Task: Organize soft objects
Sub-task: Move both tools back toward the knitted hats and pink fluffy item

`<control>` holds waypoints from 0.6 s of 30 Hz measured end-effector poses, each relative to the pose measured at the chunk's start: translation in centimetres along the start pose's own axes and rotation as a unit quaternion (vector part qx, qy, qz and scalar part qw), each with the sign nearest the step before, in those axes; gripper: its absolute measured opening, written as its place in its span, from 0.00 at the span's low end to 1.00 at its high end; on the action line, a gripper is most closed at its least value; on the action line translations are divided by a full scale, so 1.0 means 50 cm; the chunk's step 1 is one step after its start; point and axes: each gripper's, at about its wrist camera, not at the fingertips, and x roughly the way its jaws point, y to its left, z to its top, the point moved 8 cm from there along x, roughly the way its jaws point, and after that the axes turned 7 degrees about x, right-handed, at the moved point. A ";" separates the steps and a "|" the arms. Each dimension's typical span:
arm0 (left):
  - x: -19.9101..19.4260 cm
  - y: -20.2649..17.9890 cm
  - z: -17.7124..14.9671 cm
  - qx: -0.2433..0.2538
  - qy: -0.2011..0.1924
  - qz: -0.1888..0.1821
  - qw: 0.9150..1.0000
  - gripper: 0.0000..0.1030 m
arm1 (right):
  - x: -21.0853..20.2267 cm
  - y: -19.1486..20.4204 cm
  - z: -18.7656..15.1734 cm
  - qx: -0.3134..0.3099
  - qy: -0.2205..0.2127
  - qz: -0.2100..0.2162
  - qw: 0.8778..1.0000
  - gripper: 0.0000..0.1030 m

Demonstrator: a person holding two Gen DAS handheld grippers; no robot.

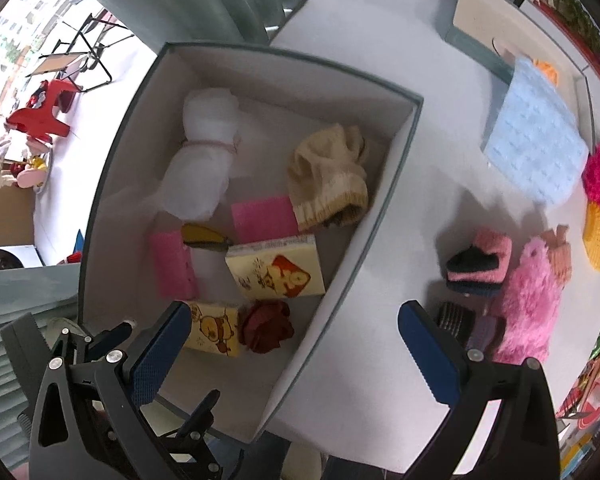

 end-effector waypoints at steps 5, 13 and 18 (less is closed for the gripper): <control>0.004 -0.008 -0.004 0.016 0.005 0.003 1.000 1.00 | 0.021 -0.015 -0.025 0.010 0.022 -0.002 1.000 1.00; 0.011 -0.031 0.001 0.043 0.002 0.007 0.999 1.00 | 0.039 -0.034 -0.067 0.038 0.049 0.014 0.998 1.00; -0.005 -0.036 0.011 0.026 -0.003 0.012 1.000 1.00 | 0.020 -0.048 -0.065 0.038 0.028 0.013 0.999 1.00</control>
